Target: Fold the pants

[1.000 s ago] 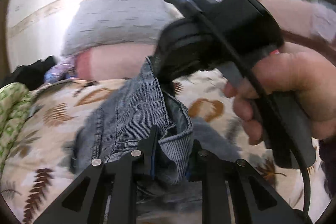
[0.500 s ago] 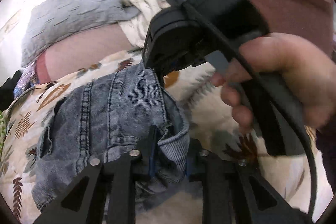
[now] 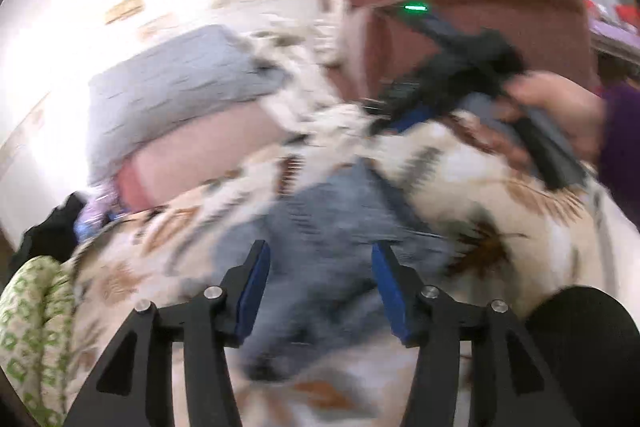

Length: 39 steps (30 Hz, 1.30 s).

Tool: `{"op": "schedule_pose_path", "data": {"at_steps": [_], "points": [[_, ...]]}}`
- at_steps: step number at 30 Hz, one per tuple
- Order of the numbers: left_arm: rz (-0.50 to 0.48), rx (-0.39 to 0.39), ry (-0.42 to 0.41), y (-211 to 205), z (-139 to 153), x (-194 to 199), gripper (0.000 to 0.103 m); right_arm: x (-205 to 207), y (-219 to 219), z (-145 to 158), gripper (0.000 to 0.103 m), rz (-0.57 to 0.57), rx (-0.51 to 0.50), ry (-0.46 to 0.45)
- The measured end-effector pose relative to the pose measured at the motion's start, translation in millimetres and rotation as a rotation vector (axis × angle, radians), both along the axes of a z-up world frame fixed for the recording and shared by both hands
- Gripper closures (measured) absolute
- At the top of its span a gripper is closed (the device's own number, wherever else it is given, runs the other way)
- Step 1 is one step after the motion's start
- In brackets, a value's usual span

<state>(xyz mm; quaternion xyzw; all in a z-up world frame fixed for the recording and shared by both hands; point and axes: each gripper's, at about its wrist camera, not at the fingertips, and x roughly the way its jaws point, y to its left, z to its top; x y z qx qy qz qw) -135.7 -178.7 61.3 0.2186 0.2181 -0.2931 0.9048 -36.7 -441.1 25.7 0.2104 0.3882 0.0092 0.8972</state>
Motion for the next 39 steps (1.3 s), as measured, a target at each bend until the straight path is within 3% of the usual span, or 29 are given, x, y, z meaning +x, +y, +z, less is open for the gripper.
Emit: {"op": "schedule_pose_path", "data": {"at_steps": [2,7,12,15,18,23,27,31,39], "points": [[0.082,-0.010,-0.016,14.4,7.1,31.7,0.048,2.8,16.8,9.7,0.049,0.018,0.004,-0.014],[0.246,0.012,0.049,38.6,1.9,97.9,0.048,29.0,72.8,9.1,0.047,0.092,-0.044,0.011],[0.308,-0.028,0.212,39.0,-30.5,126.9,0.048,49.7,107.3,-17.6,0.047,0.109,-0.067,0.076],[0.310,-0.029,0.265,31.4,-46.7,125.5,0.048,50.6,116.8,-33.0,0.047,0.114,-0.120,0.107],[0.303,0.012,0.270,23.2,-63.0,118.7,0.048,47.2,116.5,-43.5,0.040,0.105,-0.160,0.124],[0.304,0.012,0.284,26.6,-78.7,110.5,0.048,41.1,100.2,-62.3,0.033,0.080,-0.123,0.170],[0.299,0.066,0.265,21.6,-96.1,106.0,0.048,34.6,103.0,-74.1,0.032,0.082,-0.144,0.180],[0.293,0.054,0.248,22.2,-97.7,104.0,0.047,32.1,109.7,-83.6,0.030,0.068,-0.183,0.188],[0.288,-0.003,0.269,34.1,-100.9,113.1,0.033,31.1,112.2,-88.5,0.026,0.001,-0.188,0.174]]}}
